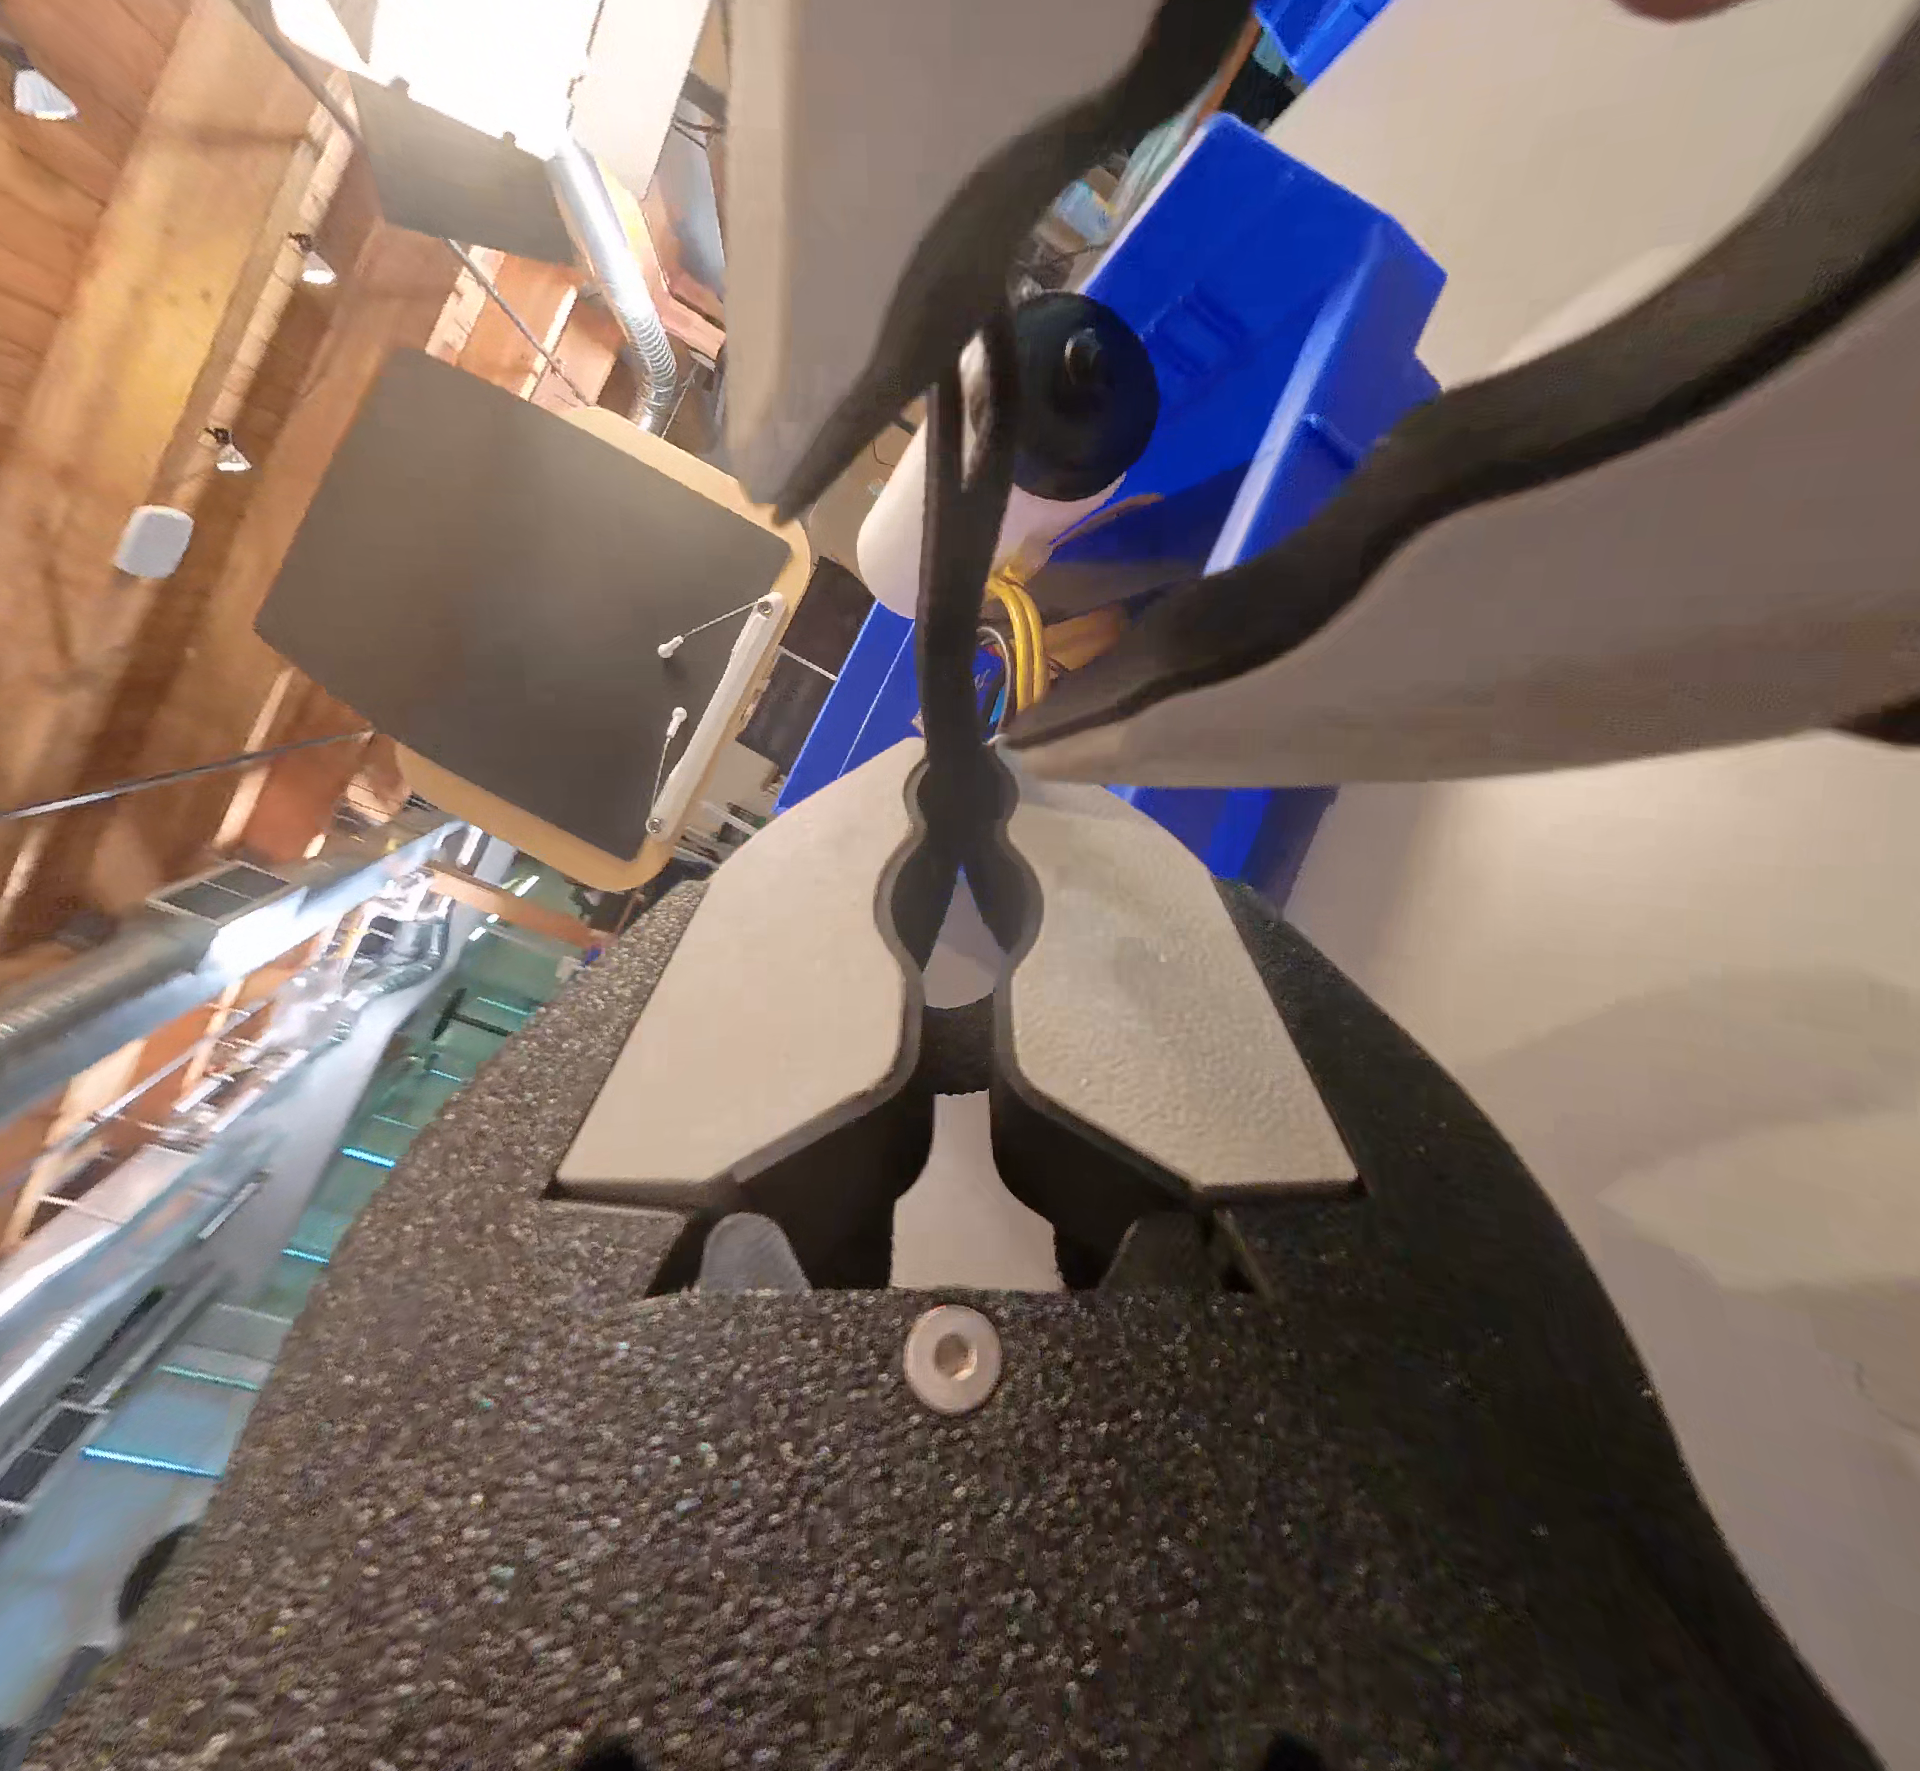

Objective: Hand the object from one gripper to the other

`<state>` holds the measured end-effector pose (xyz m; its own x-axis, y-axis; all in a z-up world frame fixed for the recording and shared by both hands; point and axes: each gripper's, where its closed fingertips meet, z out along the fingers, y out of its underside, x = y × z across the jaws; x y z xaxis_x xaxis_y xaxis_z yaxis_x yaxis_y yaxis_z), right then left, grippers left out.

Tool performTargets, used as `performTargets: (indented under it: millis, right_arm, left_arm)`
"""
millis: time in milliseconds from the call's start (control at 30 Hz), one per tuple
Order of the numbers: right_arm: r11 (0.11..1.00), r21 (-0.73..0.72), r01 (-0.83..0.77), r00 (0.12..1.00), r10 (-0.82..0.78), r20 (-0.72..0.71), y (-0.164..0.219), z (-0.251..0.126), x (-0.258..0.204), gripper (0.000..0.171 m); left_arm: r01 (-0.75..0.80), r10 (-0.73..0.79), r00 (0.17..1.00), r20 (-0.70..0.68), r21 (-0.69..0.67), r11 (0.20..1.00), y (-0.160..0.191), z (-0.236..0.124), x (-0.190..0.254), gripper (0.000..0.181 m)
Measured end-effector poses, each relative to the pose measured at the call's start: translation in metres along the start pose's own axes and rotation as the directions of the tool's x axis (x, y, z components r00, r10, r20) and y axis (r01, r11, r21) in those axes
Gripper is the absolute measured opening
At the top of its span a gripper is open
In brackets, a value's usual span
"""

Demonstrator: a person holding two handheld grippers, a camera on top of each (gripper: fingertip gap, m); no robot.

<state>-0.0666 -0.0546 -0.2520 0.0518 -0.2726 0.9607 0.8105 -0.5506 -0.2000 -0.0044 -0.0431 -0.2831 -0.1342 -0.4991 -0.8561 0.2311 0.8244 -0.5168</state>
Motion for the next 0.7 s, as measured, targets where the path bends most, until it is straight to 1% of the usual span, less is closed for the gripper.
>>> performTargets:
  millis: [67, 233, 367, 533, 633, 700]
  right_arm:
    - [0.997, -0.071, 0.039, 0.999, -0.039, -0.001, 0.012, 0.004, -0.003, 0.027]
    - [0.994, -0.104, 0.04, 0.999, -0.041, -0.007, 0.021, 0.004, 0.0, 0.022]
    - [0.964, -0.247, 0.096, 0.995, -0.093, 0.024, 0.044, 0.011, -0.008, 0.017]
    - [0.959, -0.276, 0.059, 0.998, -0.055, 0.023, 0.045, 0.014, -0.011, 0.01]
    - [0.959, -0.28, 0.049, 0.998, -0.036, 0.049, 0.047, 0.015, -0.016, 0.013]
    - [0.96, -0.278, 0.045, 0.997, -0.024, 0.078, 0.049, 0.014, -0.021, 0.019]
  left_arm:
    - [-0.043, 0.043, 0.999, -0.011, -0.012, 0.999, 0.001, 0.001, 0.005, 0.007]
    - [-0.058, 0.057, 0.998, -0.022, -0.012, 0.998, 0.002, 0.002, 0.007, 0.007]
    - [-0.101, 0.101, 0.995, 0.0, -0.034, 0.994, 0.003, 0.002, 0.007, 0.007]
    - [-0.071, 0.071, 0.997, -0.007, -0.038, 0.997, 0.005, 0.004, 0.005, 0.007]
    - [-0.06, 0.059, 0.998, -0.027, -0.04, 0.997, 0.007, 0.004, 0.008, 0.007]
    - [-0.025, 0.024, 0.999, -0.04, -0.019, 1.0, 0.005, 0.004, 0.008, 0.007]
